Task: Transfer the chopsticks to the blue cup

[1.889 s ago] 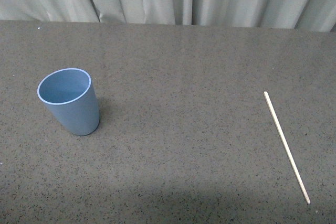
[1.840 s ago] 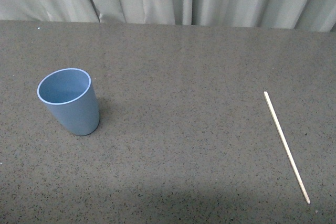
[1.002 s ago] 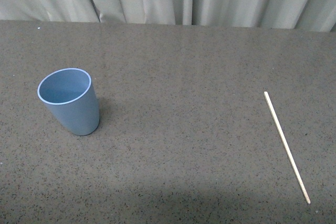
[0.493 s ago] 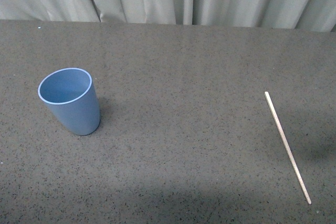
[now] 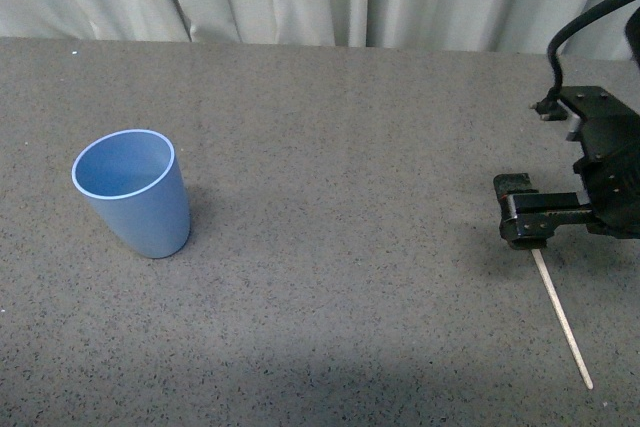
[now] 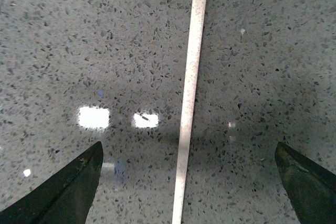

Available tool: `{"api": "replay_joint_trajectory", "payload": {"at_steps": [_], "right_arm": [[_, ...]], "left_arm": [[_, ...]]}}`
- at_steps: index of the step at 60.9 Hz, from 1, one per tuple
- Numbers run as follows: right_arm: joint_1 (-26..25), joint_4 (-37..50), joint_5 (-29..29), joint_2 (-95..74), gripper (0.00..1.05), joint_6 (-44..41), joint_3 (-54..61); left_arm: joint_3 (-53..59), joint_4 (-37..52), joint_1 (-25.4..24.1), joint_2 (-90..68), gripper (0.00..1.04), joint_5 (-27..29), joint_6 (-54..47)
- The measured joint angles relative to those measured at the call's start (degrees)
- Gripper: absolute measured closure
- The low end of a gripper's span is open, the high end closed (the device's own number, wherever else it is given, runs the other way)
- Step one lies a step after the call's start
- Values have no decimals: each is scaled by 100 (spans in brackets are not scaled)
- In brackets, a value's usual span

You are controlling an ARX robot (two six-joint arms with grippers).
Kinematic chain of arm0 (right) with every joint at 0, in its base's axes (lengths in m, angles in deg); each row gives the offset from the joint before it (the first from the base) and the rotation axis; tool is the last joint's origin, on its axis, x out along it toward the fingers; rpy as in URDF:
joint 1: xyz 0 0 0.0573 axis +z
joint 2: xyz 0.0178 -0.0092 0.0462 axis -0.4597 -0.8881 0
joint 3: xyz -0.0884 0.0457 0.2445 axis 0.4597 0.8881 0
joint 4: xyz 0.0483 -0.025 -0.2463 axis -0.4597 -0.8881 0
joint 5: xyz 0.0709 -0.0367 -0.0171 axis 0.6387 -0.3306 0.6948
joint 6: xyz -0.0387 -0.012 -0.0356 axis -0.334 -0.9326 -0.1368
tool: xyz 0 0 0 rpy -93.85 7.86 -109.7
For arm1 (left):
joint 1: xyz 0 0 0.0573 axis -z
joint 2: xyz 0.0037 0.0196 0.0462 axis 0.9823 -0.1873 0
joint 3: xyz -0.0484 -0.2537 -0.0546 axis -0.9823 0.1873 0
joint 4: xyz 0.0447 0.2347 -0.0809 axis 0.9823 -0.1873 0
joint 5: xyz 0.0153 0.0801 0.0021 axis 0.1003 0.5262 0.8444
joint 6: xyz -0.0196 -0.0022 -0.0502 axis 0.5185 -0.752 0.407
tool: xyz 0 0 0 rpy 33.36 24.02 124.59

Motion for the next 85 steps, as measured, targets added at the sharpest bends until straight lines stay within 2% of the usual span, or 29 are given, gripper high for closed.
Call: {"api": "replay_joint_trajectory", "payload": {"at_steps": [14, 17, 37, 40, 52, 55, 69, 85], "right_arm": [[133, -404, 22, -560, 10, 138, -570], [146, -479, -24, -608, 14, 173, -632], [177, -737, -120, -767, 62, 457, -892], [177, -732, -127, -767, 72, 514, -894], [166, -623, -83, -772, 100, 640, -874], [166, -566, -59, -754, 104, 654, -844], [179, 37, 181, -505, 104, 748, -470], [566, 1779, 892, 647, 104, 730, -243]], "left_arm": [[0, 0, 0, 0, 7, 0, 2], [0, 0, 0, 0, 7, 0, 0], [0, 0, 0, 0, 7, 0, 2], [0, 0, 0, 0, 7, 0, 0], [0, 0, 0, 0, 7, 0, 0], [0, 0, 0, 0, 7, 0, 0], [0, 0, 0, 0, 7, 0, 0], [0, 0, 0, 0, 7, 0, 0]]}}
